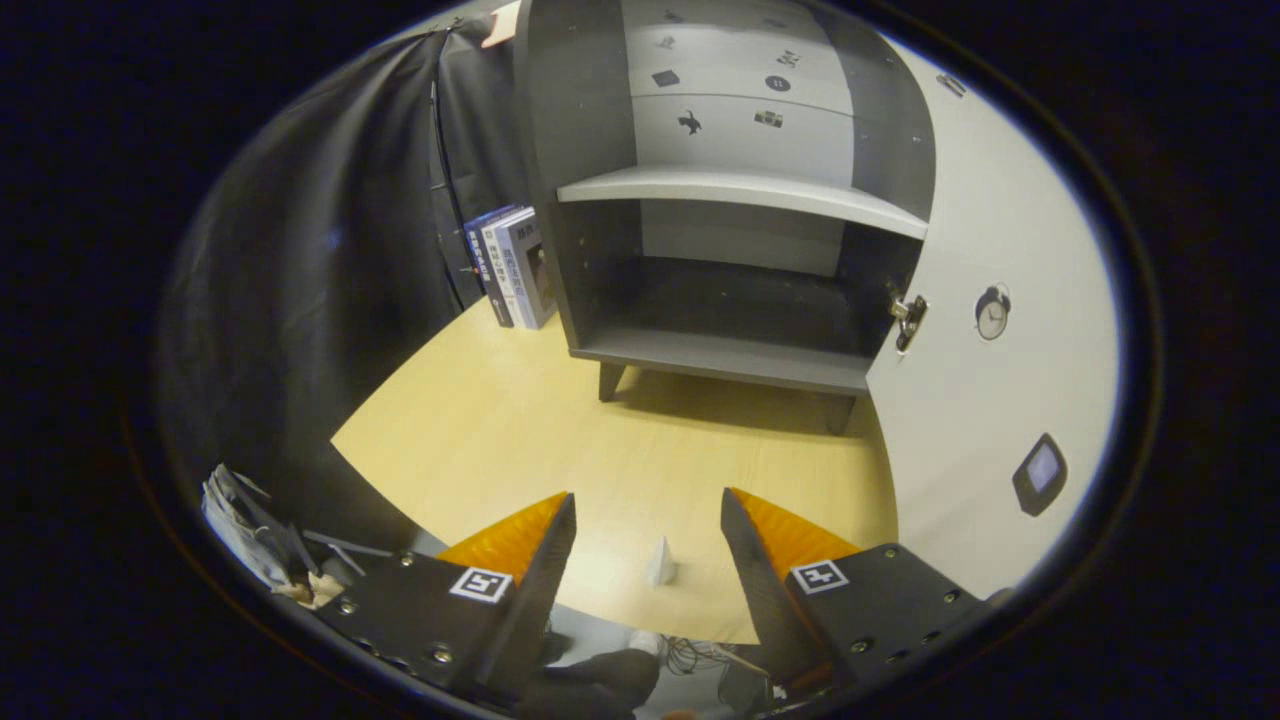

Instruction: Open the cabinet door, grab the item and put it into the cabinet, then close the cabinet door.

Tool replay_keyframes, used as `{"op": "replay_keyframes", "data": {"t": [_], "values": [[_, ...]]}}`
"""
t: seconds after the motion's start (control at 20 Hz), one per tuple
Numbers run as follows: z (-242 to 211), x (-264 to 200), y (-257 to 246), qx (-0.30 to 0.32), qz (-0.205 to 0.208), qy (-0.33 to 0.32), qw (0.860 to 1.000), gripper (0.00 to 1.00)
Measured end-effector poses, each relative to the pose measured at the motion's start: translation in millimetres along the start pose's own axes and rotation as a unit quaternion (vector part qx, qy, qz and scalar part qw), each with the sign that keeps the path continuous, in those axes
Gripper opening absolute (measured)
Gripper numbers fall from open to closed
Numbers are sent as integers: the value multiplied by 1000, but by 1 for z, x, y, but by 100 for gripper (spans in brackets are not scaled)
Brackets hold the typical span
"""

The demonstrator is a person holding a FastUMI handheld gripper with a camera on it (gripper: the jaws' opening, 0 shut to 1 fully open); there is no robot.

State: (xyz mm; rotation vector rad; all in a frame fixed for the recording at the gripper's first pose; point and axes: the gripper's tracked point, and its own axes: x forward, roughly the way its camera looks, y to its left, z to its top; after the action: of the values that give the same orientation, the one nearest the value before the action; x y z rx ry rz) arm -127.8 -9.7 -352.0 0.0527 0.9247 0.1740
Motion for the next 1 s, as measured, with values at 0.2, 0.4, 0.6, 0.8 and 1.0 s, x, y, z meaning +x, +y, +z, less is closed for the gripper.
{"op": "replay_keyframes", "data": {"t": [0.2,0.4,0.6,0.8,1.0], "values": [[-24,11,-2,4,-5,23,1000,86],[-46,20,-6,15,-9,45,999,86],[-67,27,-6,5,-10,68,998,86],[-84,51,-5,-9,-16,87,996,86],[-107,80,-3,-1,-17,127,992,86]]}}
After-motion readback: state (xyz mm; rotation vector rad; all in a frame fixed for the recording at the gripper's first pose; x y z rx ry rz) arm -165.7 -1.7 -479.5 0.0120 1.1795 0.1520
